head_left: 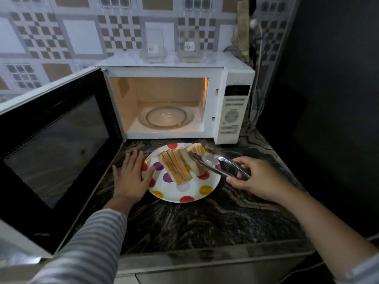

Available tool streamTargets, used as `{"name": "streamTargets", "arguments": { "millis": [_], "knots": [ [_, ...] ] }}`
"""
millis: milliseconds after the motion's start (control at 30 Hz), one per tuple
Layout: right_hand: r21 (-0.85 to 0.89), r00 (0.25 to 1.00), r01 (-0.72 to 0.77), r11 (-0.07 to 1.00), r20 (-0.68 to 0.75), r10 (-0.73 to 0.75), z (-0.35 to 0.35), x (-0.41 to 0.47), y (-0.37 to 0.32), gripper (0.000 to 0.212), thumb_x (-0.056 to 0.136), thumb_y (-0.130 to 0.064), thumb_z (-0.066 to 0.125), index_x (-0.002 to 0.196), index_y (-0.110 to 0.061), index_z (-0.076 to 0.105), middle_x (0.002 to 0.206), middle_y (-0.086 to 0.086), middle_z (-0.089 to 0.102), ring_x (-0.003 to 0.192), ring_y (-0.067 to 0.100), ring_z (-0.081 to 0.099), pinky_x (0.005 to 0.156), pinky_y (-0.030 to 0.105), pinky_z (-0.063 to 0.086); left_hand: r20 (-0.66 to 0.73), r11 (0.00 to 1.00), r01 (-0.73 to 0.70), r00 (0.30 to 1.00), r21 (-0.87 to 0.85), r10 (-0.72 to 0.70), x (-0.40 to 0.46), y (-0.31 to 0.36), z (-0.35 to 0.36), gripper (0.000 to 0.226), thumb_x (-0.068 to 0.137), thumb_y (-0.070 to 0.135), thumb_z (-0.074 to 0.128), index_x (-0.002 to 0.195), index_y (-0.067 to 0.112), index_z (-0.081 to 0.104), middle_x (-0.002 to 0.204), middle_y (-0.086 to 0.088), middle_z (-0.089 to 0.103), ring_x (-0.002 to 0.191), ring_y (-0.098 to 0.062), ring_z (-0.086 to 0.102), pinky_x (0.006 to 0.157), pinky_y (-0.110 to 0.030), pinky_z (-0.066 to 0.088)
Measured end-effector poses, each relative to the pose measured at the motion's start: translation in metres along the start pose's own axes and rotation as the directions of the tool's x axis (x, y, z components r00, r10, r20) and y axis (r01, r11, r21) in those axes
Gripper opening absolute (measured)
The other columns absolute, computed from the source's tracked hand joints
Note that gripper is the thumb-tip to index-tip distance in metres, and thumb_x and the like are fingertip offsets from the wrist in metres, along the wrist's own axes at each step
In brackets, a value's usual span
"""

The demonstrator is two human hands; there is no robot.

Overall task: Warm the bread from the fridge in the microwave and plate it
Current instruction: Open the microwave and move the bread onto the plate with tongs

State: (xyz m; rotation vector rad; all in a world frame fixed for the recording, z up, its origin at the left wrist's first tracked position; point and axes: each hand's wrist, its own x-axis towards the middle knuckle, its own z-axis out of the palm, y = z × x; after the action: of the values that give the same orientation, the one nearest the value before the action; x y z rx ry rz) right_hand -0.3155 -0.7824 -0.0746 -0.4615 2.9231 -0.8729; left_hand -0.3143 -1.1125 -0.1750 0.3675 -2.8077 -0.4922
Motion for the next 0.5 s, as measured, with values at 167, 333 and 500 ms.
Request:
{"name": "streamTargets", "arguments": {
  "millis": [167,333,500],
  "knots": [
    [-0.011,0.990,0.138,0.990,-0.003,-0.138,0.001,0.020,-0.033,0.043,0.075,-0.047,0.073,0.114,-0.035,0.060,0.089,-0.016,0.066,0.080,0.002,0.063,0.074,0.032,0.056,-0.192,0.972,-0.201,0.965,-0.119,0.176,-0.003,0.026,-0.046,0.083,0.083,0.071,0.014,0.152,0.025,0.018,0.160,0.008,0.010,0.147,-0.009,0.000,0.118,-0.048,-0.004],
    [-0.141,0.959,0.257,0.956,0.161,-0.234,0.018,0.039,-0.066,0.036,0.082,-0.048,0.068,0.112,-0.029,0.059,0.103,-0.006,0.067,0.090,0.015,0.065,0.079,0.035,0.054,-0.280,0.893,-0.446,0.850,0.065,0.445,-0.011,0.044,-0.078,0.077,0.086,0.073,0.029,0.146,0.024,0.037,0.155,0.009,0.027,0.146,-0.011,0.015,0.117,-0.049,0.009],
    [-0.177,0.922,0.312,0.934,0.295,-0.252,0.050,0.054,-0.076,0.050,0.086,-0.050,0.062,0.129,-0.027,0.053,0.128,-0.004,0.057,0.114,0.018,0.054,0.093,0.035,0.046,-0.041,0.749,-0.634,0.758,0.193,0.651,-0.019,0.040,-0.072,0.066,0.083,0.071,0.040,0.121,0.022,0.063,0.124,0.000,0.065,0.118,-0.020,0.057,0.100,-0.051,0.044]
  ]
}}
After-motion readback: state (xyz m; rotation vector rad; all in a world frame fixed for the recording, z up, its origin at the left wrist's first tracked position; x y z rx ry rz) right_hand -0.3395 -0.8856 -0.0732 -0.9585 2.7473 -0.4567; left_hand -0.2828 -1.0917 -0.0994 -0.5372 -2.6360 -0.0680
